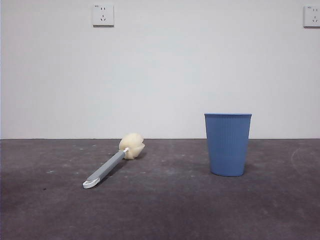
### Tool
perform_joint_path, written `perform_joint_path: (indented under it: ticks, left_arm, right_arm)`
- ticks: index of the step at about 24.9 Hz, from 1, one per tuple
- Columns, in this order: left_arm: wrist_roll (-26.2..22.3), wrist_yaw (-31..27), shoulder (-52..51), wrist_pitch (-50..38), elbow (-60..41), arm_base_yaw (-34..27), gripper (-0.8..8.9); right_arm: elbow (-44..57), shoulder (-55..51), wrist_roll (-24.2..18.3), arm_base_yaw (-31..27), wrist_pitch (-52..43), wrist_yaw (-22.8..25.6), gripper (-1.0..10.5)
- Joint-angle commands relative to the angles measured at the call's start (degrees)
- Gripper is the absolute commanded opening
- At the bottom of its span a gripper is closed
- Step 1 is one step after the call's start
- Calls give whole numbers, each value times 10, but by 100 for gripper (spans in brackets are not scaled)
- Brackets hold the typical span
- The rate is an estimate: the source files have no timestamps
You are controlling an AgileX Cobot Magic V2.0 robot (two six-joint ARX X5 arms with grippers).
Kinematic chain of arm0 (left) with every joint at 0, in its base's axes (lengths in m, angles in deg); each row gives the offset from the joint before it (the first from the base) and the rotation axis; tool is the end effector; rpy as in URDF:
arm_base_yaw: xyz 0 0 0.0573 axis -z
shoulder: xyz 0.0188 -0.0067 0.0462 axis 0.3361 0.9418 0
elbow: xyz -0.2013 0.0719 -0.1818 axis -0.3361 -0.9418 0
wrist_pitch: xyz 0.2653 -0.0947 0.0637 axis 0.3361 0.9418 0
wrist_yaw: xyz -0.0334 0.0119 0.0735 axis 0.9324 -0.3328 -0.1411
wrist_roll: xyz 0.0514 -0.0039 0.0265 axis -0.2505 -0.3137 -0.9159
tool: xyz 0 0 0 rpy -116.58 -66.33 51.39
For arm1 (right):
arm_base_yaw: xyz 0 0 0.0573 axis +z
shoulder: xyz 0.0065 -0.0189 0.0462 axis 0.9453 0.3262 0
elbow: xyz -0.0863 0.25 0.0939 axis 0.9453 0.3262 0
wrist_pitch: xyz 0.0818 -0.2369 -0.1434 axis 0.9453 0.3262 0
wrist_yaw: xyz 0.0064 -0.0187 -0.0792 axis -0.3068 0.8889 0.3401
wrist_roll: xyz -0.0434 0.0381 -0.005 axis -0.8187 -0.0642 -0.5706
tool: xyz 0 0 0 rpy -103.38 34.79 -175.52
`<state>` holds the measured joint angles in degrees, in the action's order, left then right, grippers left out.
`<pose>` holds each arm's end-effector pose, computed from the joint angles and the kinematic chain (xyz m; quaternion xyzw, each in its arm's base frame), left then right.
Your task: Pick up the cup brush,pick up the cup,insert the brush into the cup,clean the cup,put the cup brush back,put the cup back to the fixed position on the table
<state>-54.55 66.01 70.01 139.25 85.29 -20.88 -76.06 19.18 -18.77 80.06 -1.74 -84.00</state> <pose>0.1010 -0.0226 0.3151 -0.0808 0.3092 -0.3586 0.8771 0.1153 0.0373 0.3338 0.0266 0.4027 0.3395 0.8497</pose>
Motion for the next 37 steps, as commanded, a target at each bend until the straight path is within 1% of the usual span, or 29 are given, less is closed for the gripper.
perform_joint_path:
  ticks: [1,3,4,5,6,8,9,10,11,15,18,24,28,31,32,34,37]
  left_arm:
    - [-30,0,2,5,5,6,-4]
    - [-29,-1,2,2,6,6,3]
    - [-29,-2,2,2,6,6,32]
    - [-27,-3,2,2,6,6,114]
    - [-26,-6,2,2,6,5,215]
    - [-12,-25,2,2,6,5,462]
    - [-8,-33,2,2,6,6,535]
    - [-4,-35,2,2,6,5,543]
    - [-1,-35,2,2,6,6,539]
    - [1,-40,4,0,6,6,539]
    - [12,-51,11,-2,6,6,539]
    - [19,-105,46,-6,18,10,539]
    - [29,-131,89,-20,43,28,533]
    - [49,-142,134,-39,63,56,532]
    - [62,-158,158,-51,73,77,531]
    - [89,-212,207,-80,90,130,530]
    - [137,-310,278,-143,110,218,530]
  right_arm:
    - [-2,1,-14,7,-2,-1,-8]
    - [-2,1,-12,8,-4,-1,11]
    - [-2,1,-10,8,-4,0,15]
    - [-2,2,-7,8,-4,0,62]
    - [-2,3,-7,8,-4,0,138]
    - [-2,4,3,8,-3,0,390]
    - [-2,4,7,8,-4,0,513]
    - [-2,4,8,8,-4,0,588]
    - [-2,4,8,8,-4,0,621]
    - [-2,4,8,8,-4,0,622]
    - [-2,4,8,8,-3,0,622]
    - [-2,4,8,8,-3,0,622]
    - [-2,4,8,8,-4,0,622]
    - [-2,4,9,8,-4,0,622]
    - [-2,4,10,8,-4,0,622]
    - [-2,4,12,8,-4,0,622]
    - [-2,4,17,8,-4,0,622]
